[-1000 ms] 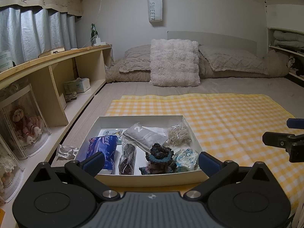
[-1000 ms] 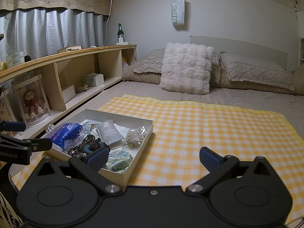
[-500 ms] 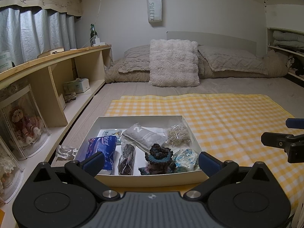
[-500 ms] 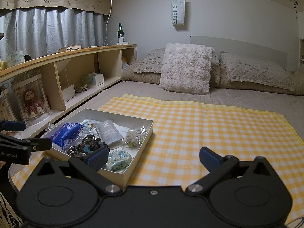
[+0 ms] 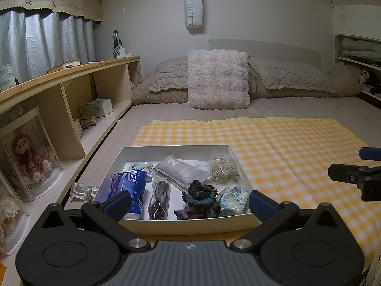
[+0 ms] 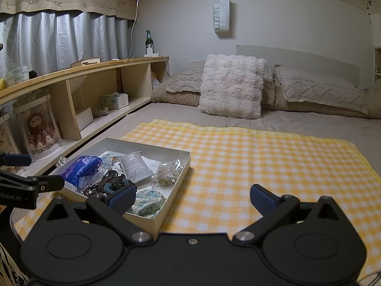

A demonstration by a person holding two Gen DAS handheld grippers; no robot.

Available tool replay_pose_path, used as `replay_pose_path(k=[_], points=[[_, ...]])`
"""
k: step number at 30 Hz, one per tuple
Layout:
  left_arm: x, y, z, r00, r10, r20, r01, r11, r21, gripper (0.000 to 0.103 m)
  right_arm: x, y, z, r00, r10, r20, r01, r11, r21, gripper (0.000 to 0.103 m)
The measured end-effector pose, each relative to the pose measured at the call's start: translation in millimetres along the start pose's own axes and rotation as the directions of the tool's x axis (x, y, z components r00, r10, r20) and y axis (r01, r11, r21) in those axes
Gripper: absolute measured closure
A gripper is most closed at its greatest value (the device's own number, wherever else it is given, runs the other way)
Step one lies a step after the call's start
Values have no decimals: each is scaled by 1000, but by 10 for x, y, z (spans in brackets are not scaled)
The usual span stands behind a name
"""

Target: Organize soft objects

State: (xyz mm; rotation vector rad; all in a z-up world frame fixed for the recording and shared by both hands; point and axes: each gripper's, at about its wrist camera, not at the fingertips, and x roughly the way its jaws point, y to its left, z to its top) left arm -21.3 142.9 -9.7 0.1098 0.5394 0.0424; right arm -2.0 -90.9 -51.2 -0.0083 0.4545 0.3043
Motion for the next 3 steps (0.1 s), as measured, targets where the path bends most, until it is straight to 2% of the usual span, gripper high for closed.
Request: replay_pose_path(k=[3], points=[[2, 7, 11, 1000, 4, 2, -4, 1000, -1, 0, 3, -3, 1, 1000, 0, 0, 0, 1000, 0, 0]])
